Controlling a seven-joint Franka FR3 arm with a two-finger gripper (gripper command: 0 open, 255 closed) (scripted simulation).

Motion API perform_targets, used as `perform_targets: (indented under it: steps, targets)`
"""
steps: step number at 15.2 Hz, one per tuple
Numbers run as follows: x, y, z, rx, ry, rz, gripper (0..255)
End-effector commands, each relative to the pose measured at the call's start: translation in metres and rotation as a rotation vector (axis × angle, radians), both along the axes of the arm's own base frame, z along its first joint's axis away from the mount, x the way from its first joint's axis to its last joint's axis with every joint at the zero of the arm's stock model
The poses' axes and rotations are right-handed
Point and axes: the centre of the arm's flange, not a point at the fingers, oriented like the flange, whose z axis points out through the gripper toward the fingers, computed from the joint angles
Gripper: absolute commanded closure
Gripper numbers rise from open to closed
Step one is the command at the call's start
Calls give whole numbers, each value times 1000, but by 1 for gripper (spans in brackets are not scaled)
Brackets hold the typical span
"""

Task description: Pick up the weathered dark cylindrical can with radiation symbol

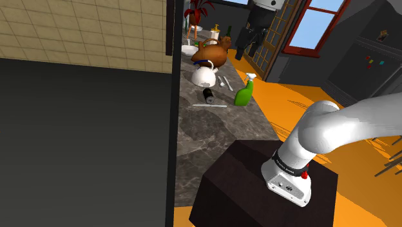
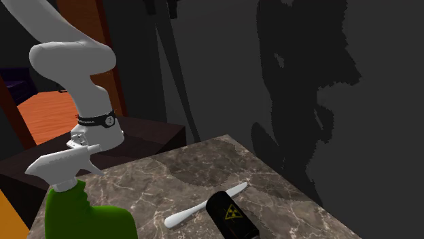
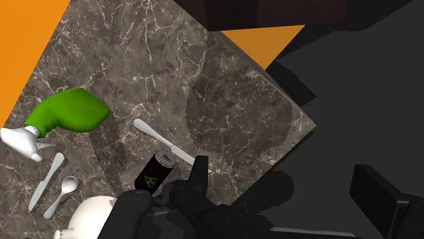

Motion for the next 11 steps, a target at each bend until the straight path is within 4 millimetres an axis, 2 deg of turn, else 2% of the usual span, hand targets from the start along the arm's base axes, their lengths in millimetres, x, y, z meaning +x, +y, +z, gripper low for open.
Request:
perform_targets:
  steps: [1, 11]
  targets:
    - [0, 0, 0, 0, 0, 0, 0]
    - [80, -48, -95, 7, 16, -126, 0]
